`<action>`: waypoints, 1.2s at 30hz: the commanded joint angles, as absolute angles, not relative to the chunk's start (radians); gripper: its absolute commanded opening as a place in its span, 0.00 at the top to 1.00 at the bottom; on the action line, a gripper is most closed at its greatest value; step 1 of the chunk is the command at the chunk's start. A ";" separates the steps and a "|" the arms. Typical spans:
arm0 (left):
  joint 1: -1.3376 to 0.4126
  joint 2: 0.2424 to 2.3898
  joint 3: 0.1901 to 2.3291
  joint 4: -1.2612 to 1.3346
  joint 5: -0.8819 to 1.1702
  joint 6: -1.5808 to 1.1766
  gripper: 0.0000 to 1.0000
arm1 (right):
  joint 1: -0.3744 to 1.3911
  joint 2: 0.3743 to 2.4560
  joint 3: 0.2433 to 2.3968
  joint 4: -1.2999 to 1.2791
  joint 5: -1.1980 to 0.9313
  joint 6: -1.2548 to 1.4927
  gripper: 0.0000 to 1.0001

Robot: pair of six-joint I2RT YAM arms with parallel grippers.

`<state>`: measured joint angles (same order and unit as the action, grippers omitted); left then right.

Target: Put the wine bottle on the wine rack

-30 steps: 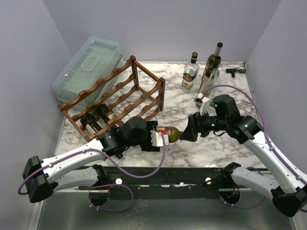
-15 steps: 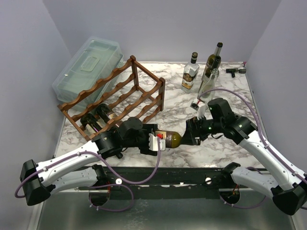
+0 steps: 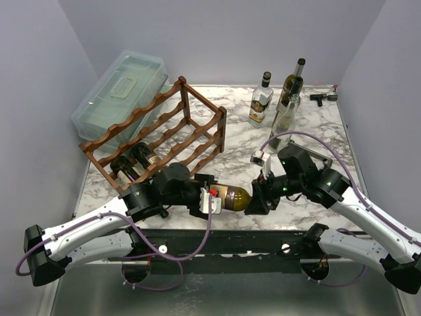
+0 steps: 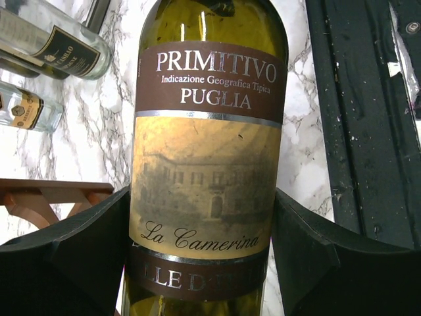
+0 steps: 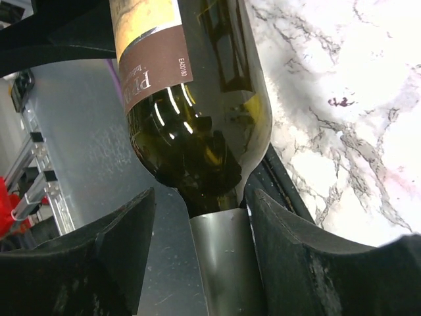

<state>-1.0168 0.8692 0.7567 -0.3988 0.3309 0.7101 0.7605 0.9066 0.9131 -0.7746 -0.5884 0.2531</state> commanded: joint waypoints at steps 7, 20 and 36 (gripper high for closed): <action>-1.015 0.831 0.770 -0.312 0.376 0.724 1.00 | 0.814 0.904 0.899 -0.749 -0.634 0.249 0.92; -1.012 0.833 0.762 -0.229 0.373 0.631 0.01 | 0.815 0.946 0.944 -0.833 -0.366 0.350 0.99; -0.864 0.819 0.861 -0.028 -0.063 0.254 0.01 | 0.815 0.960 0.840 -0.543 -0.342 0.457 1.00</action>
